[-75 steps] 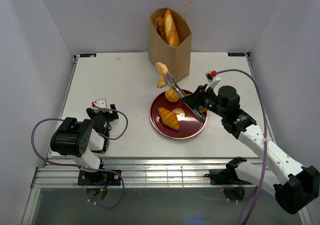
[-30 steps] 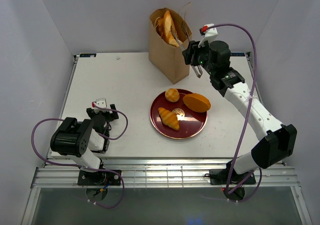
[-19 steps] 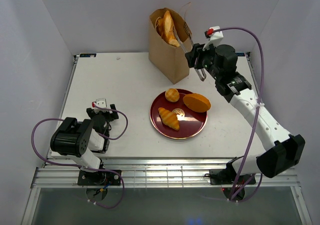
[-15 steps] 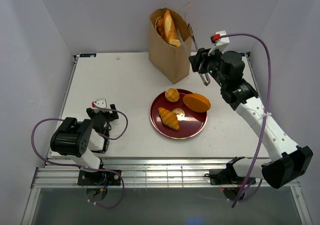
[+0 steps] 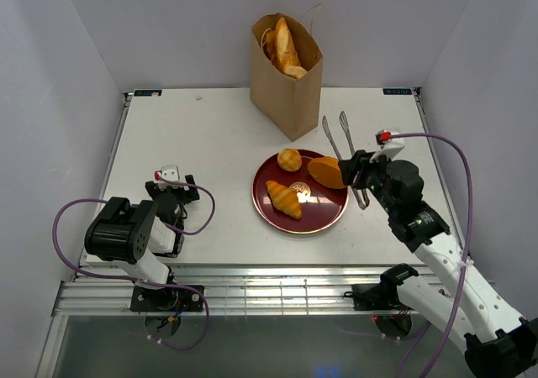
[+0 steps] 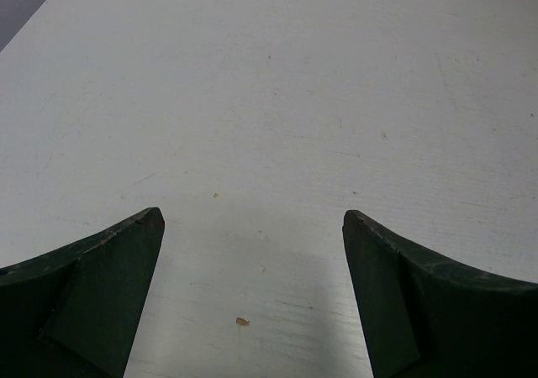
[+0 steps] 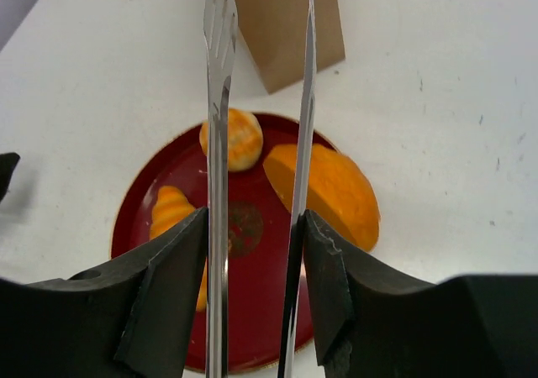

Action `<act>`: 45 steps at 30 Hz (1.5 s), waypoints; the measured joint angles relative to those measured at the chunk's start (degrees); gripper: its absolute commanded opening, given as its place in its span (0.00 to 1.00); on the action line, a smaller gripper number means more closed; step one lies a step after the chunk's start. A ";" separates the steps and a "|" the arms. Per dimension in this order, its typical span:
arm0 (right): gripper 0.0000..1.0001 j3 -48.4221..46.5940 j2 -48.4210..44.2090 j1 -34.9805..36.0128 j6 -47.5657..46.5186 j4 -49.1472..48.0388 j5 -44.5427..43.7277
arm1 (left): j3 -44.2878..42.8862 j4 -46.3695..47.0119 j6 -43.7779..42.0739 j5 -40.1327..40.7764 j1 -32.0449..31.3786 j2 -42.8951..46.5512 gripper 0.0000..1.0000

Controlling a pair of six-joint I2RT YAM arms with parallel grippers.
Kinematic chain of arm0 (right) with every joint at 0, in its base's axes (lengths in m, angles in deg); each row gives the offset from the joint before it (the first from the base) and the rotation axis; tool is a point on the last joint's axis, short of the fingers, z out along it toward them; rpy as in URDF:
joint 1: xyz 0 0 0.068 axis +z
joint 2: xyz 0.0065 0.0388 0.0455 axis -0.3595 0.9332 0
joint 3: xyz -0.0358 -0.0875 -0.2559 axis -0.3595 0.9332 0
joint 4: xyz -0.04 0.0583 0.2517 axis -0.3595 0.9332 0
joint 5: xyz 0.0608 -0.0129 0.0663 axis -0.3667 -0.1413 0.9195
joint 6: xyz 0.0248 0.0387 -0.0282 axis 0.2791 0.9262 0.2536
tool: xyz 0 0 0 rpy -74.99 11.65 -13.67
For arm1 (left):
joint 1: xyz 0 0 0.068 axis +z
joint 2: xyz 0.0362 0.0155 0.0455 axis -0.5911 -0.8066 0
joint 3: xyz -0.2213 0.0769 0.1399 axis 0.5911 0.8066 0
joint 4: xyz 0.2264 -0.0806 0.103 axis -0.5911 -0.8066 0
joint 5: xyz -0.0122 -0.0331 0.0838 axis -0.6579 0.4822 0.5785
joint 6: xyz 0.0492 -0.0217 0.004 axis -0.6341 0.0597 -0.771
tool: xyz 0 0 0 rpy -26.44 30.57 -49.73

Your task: Place the fake bread into the paper bag

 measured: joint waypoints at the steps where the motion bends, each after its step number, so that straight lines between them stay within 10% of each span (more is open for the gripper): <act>1: 0.53 2.01 -2.32 -0.02 0.72 0.94 -0.52 | 0.00 0.00 0.00 0.00 -0.02 0.00 0.98; 14: 0.54 12.48 -15.13 -0.02 5.73 12.87 -4.63 | 0.00 0.00 0.00 0.00 0.00 0.00 0.98; 37: 0.54 12.94 -8.87 -0.02 6.67 19.21 -2.40 | 0.00 0.00 0.00 0.00 0.00 0.00 0.98; 45: 0.30 12.94 -5.79 -0.02 6.73 19.21 1.51 | 0.00 0.00 0.00 0.00 -0.02 0.00 0.98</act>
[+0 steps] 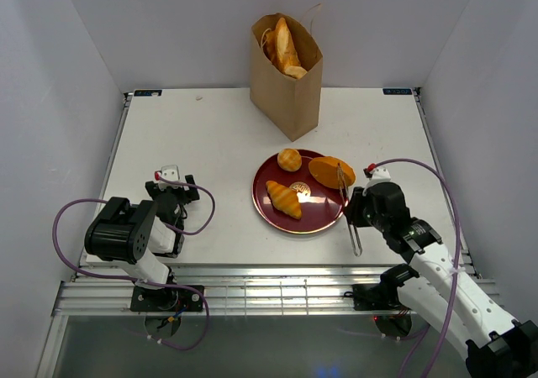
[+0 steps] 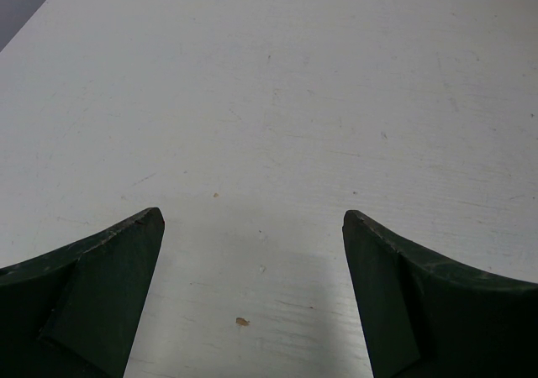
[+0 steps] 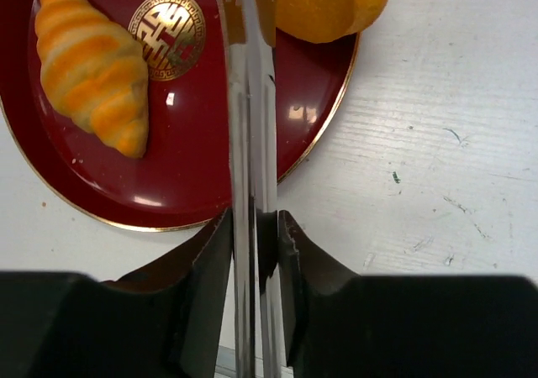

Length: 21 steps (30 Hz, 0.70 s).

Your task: Place the fake bread into the paper bag

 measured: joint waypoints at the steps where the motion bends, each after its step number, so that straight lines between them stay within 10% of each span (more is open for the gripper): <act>1: 0.29 0.00 0.13 0.02 0.04 -0.02 0.85 | 0.00 0.00 0.00 0.00 0.02 0.00 0.98; 10: 0.13 -0.02 0.74 0.02 0.09 0.04 7.43 | 0.00 0.02 0.00 0.00 0.00 0.00 0.98; 21: 0.32 -11.10 3.67 0.00 -0.94 5.35 12.96 | 0.00 0.00 0.00 0.00 0.00 0.00 0.98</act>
